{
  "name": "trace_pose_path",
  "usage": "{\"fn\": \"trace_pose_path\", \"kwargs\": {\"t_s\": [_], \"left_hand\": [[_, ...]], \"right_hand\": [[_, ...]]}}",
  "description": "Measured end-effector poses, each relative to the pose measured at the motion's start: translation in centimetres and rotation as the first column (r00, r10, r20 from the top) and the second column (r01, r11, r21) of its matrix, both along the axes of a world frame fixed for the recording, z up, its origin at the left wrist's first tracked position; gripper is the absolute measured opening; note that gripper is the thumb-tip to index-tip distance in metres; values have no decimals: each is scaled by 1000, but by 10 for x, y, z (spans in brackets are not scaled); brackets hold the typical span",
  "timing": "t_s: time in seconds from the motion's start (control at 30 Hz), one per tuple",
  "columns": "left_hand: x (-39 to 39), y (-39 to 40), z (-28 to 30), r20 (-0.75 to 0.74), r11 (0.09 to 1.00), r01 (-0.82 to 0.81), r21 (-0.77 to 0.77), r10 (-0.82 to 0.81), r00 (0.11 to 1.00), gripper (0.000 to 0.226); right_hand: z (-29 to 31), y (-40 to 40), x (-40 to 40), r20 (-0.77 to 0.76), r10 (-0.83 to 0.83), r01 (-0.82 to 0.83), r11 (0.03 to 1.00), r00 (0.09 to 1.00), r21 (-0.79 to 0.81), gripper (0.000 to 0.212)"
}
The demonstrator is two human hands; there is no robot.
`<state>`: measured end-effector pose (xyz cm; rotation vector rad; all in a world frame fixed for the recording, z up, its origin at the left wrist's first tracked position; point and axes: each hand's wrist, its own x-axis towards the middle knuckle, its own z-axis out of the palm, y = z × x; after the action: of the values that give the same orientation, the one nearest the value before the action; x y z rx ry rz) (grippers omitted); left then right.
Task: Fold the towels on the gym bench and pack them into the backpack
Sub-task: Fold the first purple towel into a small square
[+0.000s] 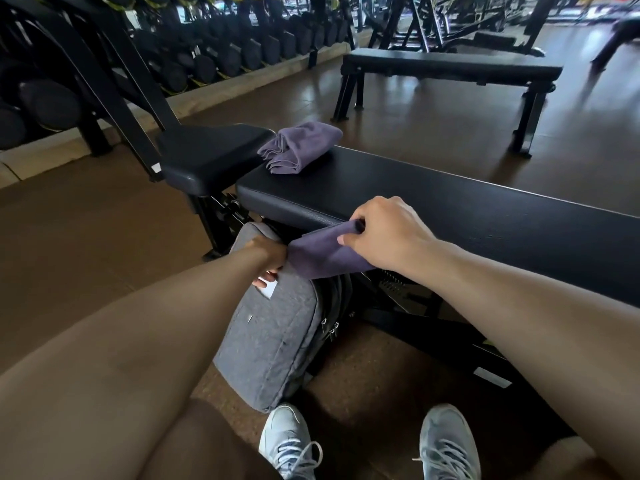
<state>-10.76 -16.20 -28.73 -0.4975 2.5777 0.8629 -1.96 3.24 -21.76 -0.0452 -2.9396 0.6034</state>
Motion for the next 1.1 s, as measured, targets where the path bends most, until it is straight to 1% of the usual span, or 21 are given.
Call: {"fn": "trace_pose_path", "kwargs": {"t_s": [0.17,0.37,0.5,0.63,0.7,0.77,0.9,1.03,1.1], "left_hand": [[10,-27,10,80,990,16,138,-27,996,24],[36,-68,22,109,973,31,229,-58,992,23],[51,-90,26,155,969,40,243,-79,985,22],[57,-100,26,160,967,35,251,-77,984,20],[59,-101,26,161,967,38,252,-80,984,19],[60,-101,26,157,966,40,254,-82,984,18],[60,-100,27,149,962,44,269,-87,985,17],[58,-97,25,138,961,48,271,-88,986,22],[56,-95,24,132,961,47,272,-86,988,25]], "right_hand": [[-2,-5,-2,-9,0,0,1000,1000,-23,22],[-8,-31,-4,32,12,-11,1000,999,-21,22],[-19,-54,-6,105,34,-29,998,994,-50,24],[-34,-78,-7,256,173,-172,985,951,-27,23],[-38,-87,-7,306,227,-229,973,925,-29,25],[-40,-93,-8,305,243,-248,968,921,-24,27],[-44,-93,-16,270,220,-236,971,937,27,28],[-49,-87,-19,311,191,-231,968,931,96,28],[-48,-84,-18,300,181,-224,968,936,114,30]]}}
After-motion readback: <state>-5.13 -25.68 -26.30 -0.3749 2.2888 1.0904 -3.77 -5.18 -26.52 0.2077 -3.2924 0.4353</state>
